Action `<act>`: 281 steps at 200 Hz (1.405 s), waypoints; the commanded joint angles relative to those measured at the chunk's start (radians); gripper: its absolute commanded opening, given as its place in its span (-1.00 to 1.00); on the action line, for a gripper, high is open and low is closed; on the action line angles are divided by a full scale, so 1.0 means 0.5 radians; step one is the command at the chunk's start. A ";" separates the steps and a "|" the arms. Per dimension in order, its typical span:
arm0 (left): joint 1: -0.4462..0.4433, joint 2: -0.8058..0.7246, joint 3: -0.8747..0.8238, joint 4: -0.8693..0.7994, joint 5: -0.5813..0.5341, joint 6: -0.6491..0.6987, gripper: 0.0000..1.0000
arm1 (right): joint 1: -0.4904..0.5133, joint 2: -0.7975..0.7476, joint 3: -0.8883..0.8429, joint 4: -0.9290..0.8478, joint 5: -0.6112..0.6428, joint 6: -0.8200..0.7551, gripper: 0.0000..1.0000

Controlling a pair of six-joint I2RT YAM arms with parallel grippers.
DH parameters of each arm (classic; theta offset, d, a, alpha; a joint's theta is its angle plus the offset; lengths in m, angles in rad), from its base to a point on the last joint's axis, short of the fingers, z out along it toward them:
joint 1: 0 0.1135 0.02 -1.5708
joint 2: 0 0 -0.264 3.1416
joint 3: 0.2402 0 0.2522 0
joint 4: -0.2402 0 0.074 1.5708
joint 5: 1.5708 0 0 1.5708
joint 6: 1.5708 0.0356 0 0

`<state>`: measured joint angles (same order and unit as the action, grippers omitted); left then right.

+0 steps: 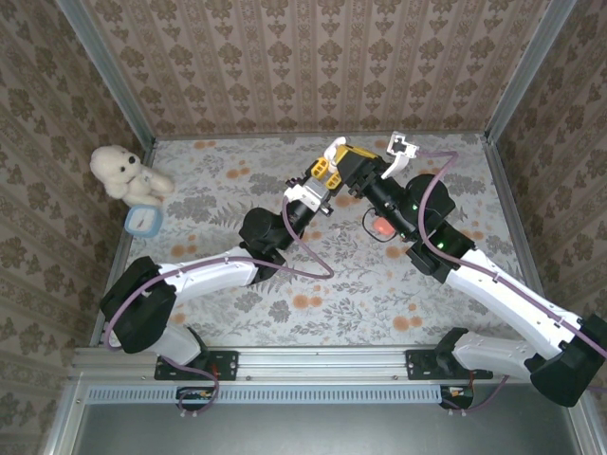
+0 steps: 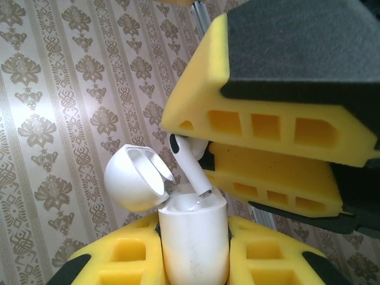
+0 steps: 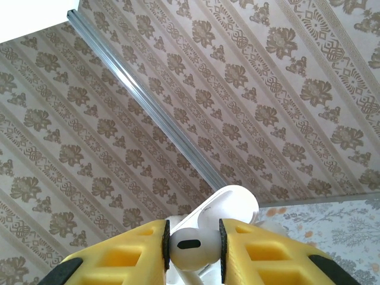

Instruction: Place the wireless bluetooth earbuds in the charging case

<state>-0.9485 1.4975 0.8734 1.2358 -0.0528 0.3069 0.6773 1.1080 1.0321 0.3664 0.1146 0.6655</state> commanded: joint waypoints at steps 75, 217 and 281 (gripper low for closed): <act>-0.020 0.011 0.077 0.099 -0.012 -0.071 -1.00 | -0.032 0.080 0.001 0.129 -0.149 0.107 -0.45; -0.024 0.015 0.084 0.088 0.002 -0.058 -1.00 | -0.029 0.133 0.095 -0.042 -0.351 -0.132 -0.47; -0.028 0.009 0.082 0.081 0.017 -0.054 -1.00 | -0.029 0.229 0.141 -0.123 -0.423 -0.252 -0.48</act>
<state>-0.9409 1.4994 0.8734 1.2350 -0.1253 0.2909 0.6548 1.1858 1.0840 0.3702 -0.0212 0.5766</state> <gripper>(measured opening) 0.214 0.264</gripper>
